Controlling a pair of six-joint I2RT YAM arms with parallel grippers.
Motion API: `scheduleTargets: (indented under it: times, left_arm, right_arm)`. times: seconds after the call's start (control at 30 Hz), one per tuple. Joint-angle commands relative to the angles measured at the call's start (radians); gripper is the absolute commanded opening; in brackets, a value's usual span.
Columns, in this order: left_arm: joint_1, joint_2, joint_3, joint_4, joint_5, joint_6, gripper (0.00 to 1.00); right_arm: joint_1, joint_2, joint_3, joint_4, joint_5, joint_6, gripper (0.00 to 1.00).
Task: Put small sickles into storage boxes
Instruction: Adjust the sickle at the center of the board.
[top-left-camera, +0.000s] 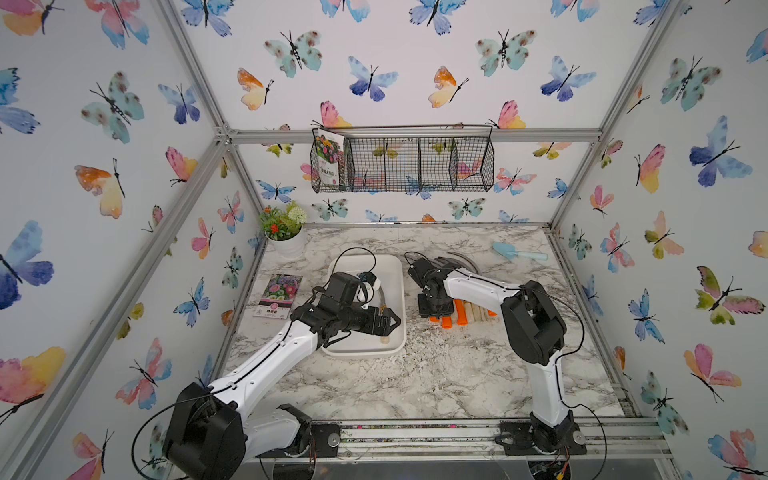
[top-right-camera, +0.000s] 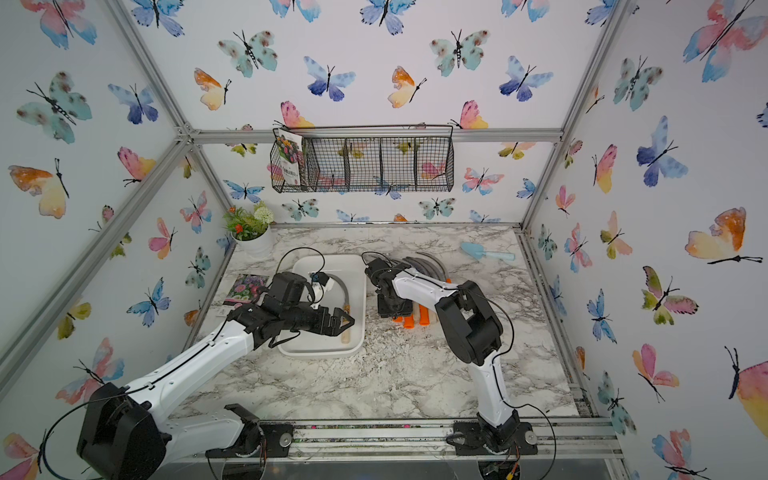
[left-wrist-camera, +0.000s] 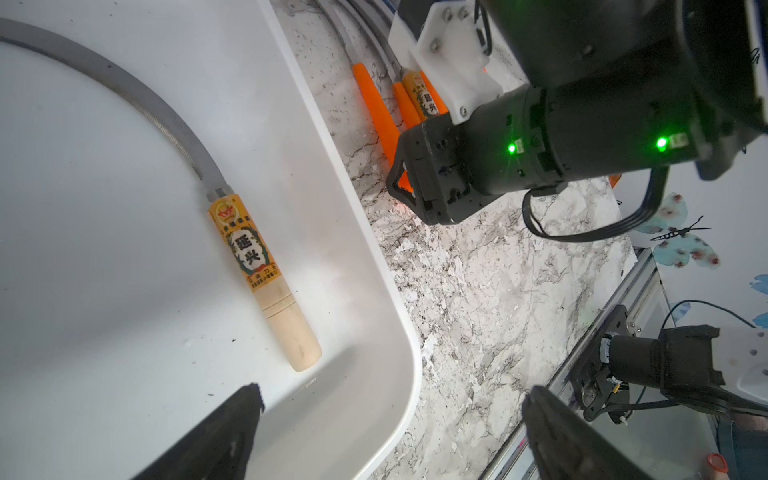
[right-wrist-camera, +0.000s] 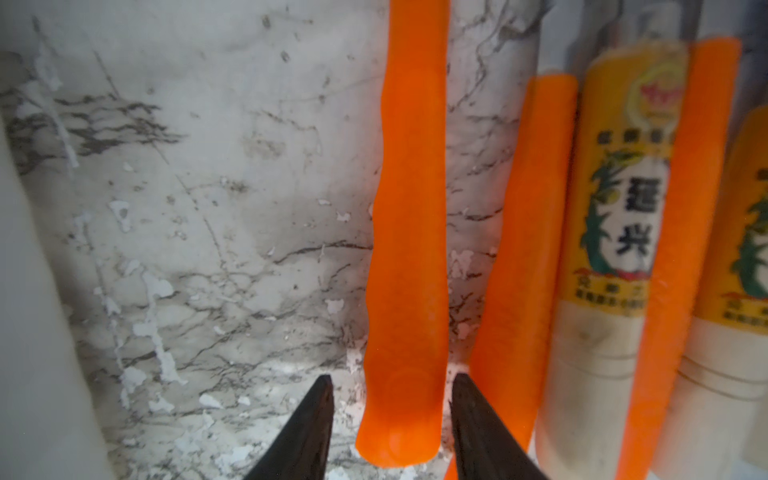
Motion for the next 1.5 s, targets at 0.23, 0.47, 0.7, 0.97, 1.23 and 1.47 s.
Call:
scheduleTargets:
  times: [0.23, 0.47, 0.7, 0.97, 1.23, 1.47]
  left_arm:
    - [-0.007, 0.032, 0.024, 0.003, 0.016, 0.018, 0.98]
    - [-0.008, 0.042, 0.027, 0.008, 0.015, 0.016, 0.98]
    - [-0.008, 0.044, 0.036, 0.009, 0.013, 0.015, 0.98]
    - [-0.008, 0.032, 0.044, 0.001, 0.011, 0.013, 0.98]
    - [-0.008, 0.010, 0.037, -0.008, 0.004, 0.013, 0.98]
    - [-0.007, 0.000, 0.039, -0.011, -0.001, 0.012, 0.98]
  right_arm:
    - [-0.028, 0.065, 0.026, 0.000, -0.008, -0.038, 0.45]
    - [-0.029, 0.058, 0.011, 0.005, -0.014, -0.038, 0.26]
    - [-0.031, 0.044, 0.036, -0.022, -0.011, -0.041, 0.20]
    - [-0.031, 0.009, 0.079, -0.070, -0.011, -0.038, 0.20]
    - [-0.030, -0.026, 0.095, -0.109, -0.007, -0.025, 0.20]
    - [-0.031, -0.061, 0.094, -0.126, -0.001, -0.023, 0.20]
